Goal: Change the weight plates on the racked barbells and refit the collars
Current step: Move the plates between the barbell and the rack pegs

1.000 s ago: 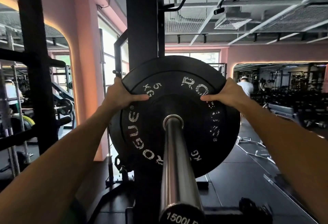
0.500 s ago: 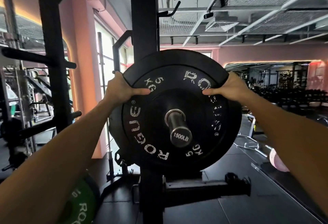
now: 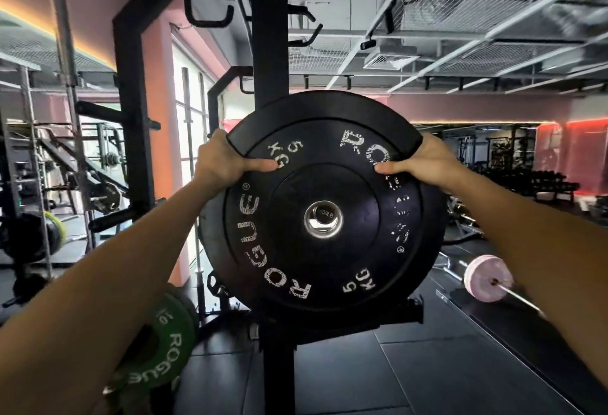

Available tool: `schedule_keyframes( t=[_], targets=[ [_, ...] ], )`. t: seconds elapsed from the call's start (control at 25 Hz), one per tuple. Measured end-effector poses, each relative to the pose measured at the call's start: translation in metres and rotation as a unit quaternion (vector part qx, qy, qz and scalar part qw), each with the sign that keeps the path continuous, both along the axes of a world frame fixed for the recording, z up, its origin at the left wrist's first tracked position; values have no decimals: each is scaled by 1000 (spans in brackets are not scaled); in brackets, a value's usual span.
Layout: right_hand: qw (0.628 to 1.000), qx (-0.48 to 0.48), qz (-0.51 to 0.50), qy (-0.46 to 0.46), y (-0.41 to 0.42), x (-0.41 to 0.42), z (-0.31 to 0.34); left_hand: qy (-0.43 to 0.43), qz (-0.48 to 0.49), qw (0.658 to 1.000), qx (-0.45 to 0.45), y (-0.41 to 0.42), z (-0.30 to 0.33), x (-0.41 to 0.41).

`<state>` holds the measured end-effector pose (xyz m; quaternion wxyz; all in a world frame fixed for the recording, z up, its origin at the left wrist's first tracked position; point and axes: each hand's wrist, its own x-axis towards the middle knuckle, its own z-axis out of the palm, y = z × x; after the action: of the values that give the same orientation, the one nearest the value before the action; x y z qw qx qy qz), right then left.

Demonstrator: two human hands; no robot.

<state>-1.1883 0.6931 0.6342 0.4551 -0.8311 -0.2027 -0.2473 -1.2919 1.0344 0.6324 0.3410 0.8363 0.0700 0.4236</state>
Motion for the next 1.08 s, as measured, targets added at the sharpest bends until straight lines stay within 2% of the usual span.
schedule_keyframes(
  t=[0.28,0.56,0.76,1.08],
  targets=[
    [999,11,48,-3,27,-80,4,-28,29,999,-2,12,9,-109],
    [997,-17,81,8,108,-152,12,-11,88,996,6,87,12,-203],
    [997,-32,71,-8,216,-196,14,-33,68,997,-7,194,12,-247],
    [998,-34,57,-4,398,-217,4,8,80,996,40,380,25,-270]
  ],
)
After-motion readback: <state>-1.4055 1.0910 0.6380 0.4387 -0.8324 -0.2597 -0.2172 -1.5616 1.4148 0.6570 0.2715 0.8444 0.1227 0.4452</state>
